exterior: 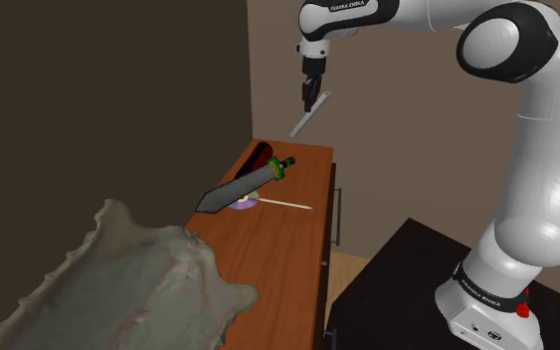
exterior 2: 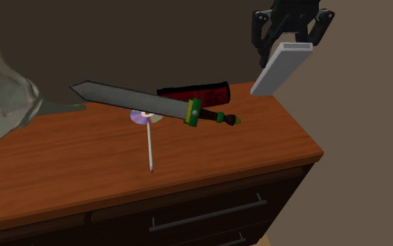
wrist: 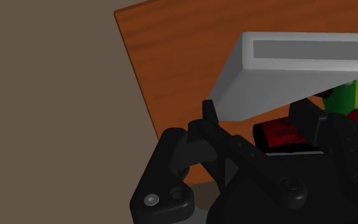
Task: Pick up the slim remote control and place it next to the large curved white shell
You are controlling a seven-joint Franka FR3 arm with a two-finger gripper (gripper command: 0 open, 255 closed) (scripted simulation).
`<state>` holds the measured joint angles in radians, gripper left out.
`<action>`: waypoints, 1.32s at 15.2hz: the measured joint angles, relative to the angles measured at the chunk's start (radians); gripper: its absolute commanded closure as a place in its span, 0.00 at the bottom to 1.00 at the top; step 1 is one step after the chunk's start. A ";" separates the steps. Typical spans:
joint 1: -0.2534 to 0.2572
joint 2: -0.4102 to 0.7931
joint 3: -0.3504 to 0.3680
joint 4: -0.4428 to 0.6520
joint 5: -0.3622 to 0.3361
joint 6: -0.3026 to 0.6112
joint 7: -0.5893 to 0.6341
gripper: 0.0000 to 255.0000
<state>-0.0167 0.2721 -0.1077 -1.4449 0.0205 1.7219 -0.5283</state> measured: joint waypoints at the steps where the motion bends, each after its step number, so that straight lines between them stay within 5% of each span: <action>1: 0.000 0.001 0.000 0.015 0.000 -0.014 0.000 1.00; 20: -0.015 0.108 -0.001 0.438 0.012 -0.330 -0.004 1.00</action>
<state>-0.0316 0.3799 -0.1091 -1.0074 0.0325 1.3919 -0.5320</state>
